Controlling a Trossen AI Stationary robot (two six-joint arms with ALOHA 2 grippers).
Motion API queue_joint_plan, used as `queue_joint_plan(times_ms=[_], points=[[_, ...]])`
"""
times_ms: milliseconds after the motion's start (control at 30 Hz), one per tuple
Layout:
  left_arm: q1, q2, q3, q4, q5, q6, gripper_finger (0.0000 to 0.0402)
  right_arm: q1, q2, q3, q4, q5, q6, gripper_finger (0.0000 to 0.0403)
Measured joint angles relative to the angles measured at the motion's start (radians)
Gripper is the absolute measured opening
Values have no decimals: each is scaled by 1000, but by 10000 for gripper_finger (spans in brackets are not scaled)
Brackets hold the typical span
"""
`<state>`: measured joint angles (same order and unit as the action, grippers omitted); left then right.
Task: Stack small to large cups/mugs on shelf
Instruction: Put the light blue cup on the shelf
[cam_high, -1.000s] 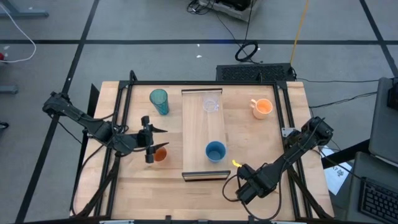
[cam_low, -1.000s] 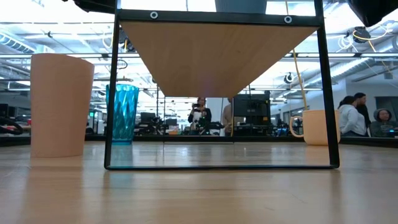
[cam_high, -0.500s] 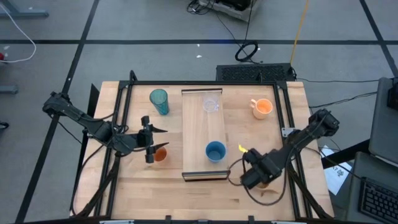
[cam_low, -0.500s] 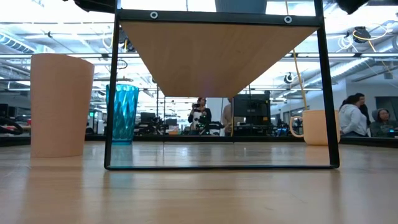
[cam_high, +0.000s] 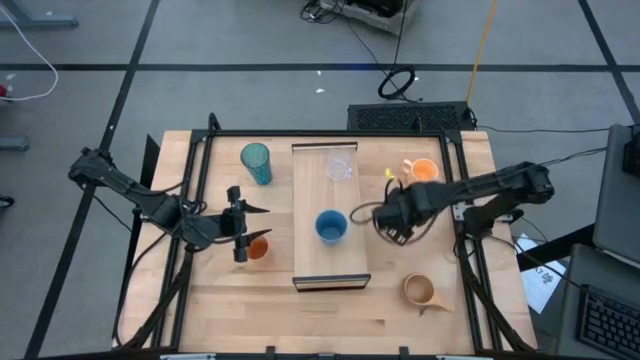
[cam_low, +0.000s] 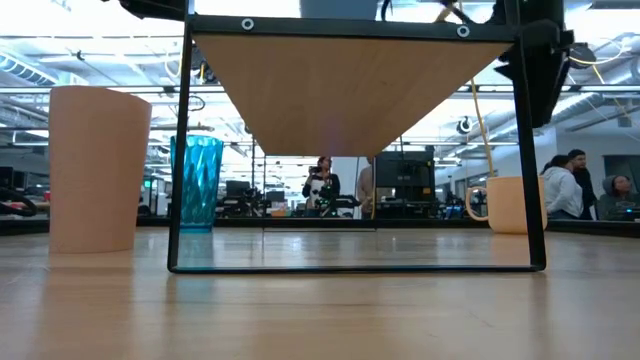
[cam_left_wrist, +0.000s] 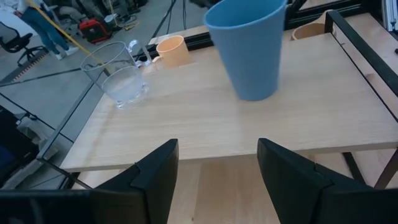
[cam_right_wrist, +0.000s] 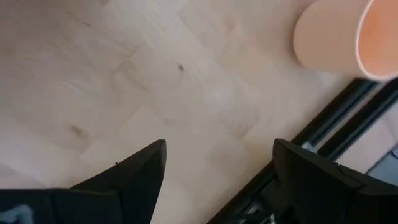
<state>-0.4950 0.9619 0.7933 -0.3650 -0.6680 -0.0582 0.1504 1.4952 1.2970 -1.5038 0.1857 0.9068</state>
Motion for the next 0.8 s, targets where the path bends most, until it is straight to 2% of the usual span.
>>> queue_joint_plan(times_ms=[200,400,567,800], points=[[-2,0,0,0,22,1,223,-197,-78,-45,70,-1,-206,285],[-2,0,0,-1,23,-6,223,-294,-117,-47,71,-2,-328,285],[-2,0,0,-1,23,-7,223,-380,-110,-47,60,51,-383,285],[5,0,0,22,13,-1,223,-505,-64,-48,84,53,-490,285]])
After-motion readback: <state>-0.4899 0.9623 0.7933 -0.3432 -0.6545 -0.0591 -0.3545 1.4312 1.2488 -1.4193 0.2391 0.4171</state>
